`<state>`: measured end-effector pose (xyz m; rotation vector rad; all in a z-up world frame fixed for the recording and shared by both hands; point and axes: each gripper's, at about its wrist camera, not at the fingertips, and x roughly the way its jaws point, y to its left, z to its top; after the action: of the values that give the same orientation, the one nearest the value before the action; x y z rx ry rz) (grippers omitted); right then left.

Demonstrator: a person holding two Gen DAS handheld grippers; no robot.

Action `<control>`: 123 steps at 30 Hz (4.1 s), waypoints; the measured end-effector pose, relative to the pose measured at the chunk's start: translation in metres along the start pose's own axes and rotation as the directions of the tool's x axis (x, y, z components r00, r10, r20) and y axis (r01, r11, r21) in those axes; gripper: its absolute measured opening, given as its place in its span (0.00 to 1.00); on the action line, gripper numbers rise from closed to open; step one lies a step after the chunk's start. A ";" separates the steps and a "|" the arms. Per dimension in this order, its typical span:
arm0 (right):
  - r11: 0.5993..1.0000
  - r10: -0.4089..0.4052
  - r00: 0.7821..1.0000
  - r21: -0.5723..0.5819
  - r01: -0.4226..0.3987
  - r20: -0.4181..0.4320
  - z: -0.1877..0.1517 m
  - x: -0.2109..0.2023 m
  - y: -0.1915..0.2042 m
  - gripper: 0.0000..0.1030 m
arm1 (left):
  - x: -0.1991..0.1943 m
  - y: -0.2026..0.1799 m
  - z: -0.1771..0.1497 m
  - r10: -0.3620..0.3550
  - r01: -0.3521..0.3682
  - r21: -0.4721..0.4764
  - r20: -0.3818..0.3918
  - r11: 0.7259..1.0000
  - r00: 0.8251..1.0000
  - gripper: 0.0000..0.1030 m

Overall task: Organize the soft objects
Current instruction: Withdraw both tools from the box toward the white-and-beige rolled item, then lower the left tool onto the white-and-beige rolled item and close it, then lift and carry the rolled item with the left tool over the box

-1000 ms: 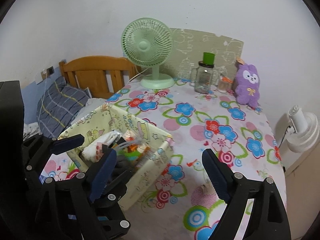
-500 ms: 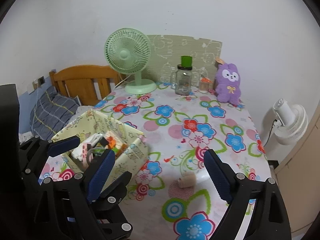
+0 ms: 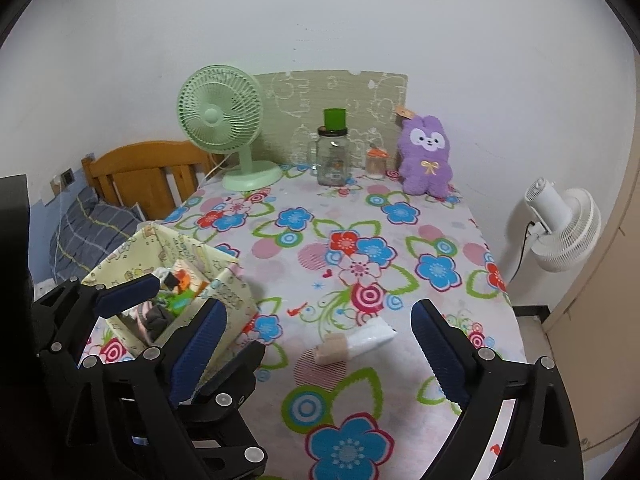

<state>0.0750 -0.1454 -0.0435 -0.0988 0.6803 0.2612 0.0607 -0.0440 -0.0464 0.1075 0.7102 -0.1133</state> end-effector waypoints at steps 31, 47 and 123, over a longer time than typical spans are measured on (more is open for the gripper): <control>0.993 -0.054 0.996 0.101 0.061 -0.065 -0.028 0.046 -0.075 0.93 | 0.075 -0.053 0.001 -0.056 0.058 0.027 -0.087 0.998 0.995 0.90; 0.988 -0.033 0.986 0.144 0.057 -0.162 -0.043 0.101 -0.096 0.93 | 0.130 -0.058 -0.007 -0.058 0.066 0.037 -0.182 0.997 0.982 0.90; 0.990 -0.042 0.999 0.133 0.043 -0.009 -0.004 -0.001 0.010 0.93 | -0.017 0.022 -0.003 -0.065 0.064 0.012 0.024 0.998 0.998 0.18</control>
<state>0.0695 -0.1369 -0.0463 0.0134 0.6988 0.1742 0.0492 -0.0206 -0.0362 0.0941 0.6885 -0.1804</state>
